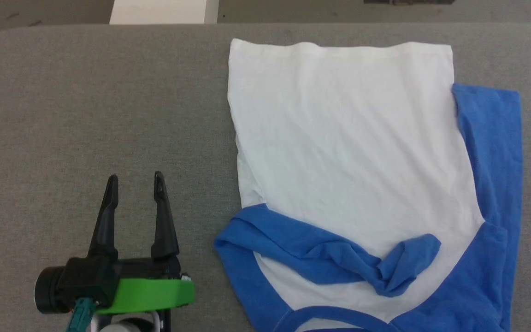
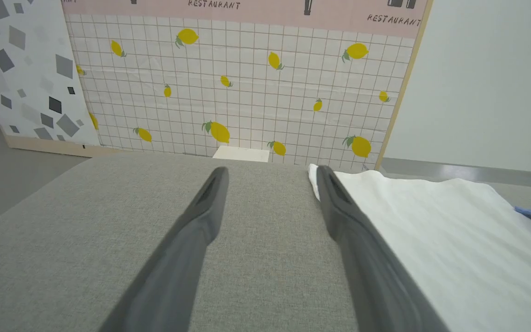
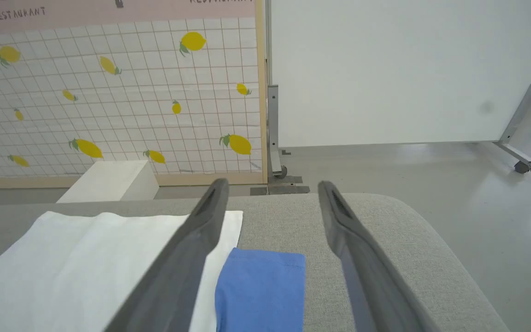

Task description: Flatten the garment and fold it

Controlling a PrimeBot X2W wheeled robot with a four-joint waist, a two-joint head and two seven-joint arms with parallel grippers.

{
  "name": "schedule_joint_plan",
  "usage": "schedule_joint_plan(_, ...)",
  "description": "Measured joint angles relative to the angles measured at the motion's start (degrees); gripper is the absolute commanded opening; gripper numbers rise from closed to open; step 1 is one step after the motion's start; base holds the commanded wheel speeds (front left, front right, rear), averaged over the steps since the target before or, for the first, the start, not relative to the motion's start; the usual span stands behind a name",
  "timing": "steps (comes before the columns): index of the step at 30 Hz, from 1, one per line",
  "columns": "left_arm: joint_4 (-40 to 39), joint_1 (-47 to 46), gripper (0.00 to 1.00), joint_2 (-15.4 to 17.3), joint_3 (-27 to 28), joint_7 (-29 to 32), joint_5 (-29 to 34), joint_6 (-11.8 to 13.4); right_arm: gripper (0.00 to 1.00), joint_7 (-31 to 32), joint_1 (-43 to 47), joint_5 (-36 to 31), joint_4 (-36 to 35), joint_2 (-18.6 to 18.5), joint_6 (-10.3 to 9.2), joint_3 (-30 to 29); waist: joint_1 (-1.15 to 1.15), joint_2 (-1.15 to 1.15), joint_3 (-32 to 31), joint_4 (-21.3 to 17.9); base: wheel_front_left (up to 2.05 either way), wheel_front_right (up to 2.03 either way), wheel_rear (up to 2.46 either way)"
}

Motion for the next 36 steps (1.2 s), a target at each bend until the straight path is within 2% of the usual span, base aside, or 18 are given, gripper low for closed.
schedule_joint_plan(4,0.5,-2.5,1.0,-1.3,-0.3,0.0,1.2,-1.1,1.0,7.2,-10.0,1.4,5.9,-5.1,0.0,1.4,0.0,0.0,4.1,0.0,0.0,0.0,0.0)
schedule_joint_plan(7,0.8,-4.4,1.0,-2.0,-0.7,0.0,2.6,-1.7,1.0,12.6,-14.9,1.8,11.0,-5.9,0.0,1.3,0.0,0.0,6.9,0.1,0.0,0.0,0.0)
schedule_joint_plan(12,2.2,-6.9,1.0,-3.2,-2.0,0.0,3.8,-3.3,1.0,22.0,-16.9,-1.2,18.0,-9.6,0.0,1.5,0.0,0.0,11.3,0.8,0.0,0.0,0.0)
schedule_joint_plan(14,2.7,-7.5,1.0,-3.4,-2.6,0.0,4.0,-3.7,1.0,24.4,-17.1,-1.8,19.9,-9.9,0.0,0.8,0.0,0.0,12.7,1.3,0.0,0.0,0.0)
schedule_joint_plan(18,3.6,-8.5,1.0,-4.7,-3.4,0.0,4.5,-4.4,1.0,25.3,-17.9,-3.0,22.6,-9.5,0.0,-2.2,0.0,0.0,15.2,2.6,0.0,0.0,0.0)
schedule_joint_plan(25,4.7,-8.8,1.0,-5.0,-3.2,0.0,5.4,-5.3,1.0,23.8,-19.0,-3.4,24.5,-8.8,-0.01,-3.3,0.0,0.0,17.9,5.2,0.0,0.0,0.0)
schedule_joint_plan(26,4.7,-8.8,1.0,-5.0,-3.1,0.0,5.6,-5.6,0.8,23.8,-19.4,-3.4,24.7,-8.8,-0.02,-3.4,0.01,0.0,18.3,5.4,0.0,0.0,0.0)
schedule_joint_plan(27,4.9,-8.9,1.0,-5.1,-3.1,0.0,5.7,-5.6,0.44,23.8,-19.8,-3.4,24.8,-8.8,-0.02,-3.5,0.0,0.0,18.6,5.6,0.0,0.0,0.0)
schedule_joint_plan(28,5.1,-9.0,1.0,-5.1,-3.1,0.0,5.7,-5.8,0.0,23.8,-20.2,-3.4,25.0,-8.9,-0.02,-3.5,0.0,0.0,18.8,5.8,0.0,0.0,0.0)
schedule_joint_plan(36,7.5,-8.9,1.0,-5.3,-2.7,0.0,5.6,-6.8,0.0,20.7,-20.9,-4.3,27.3,-7.6,0.01,-5.3,0.01,0.0,17.1,5.4,0.0,0.0,0.0)
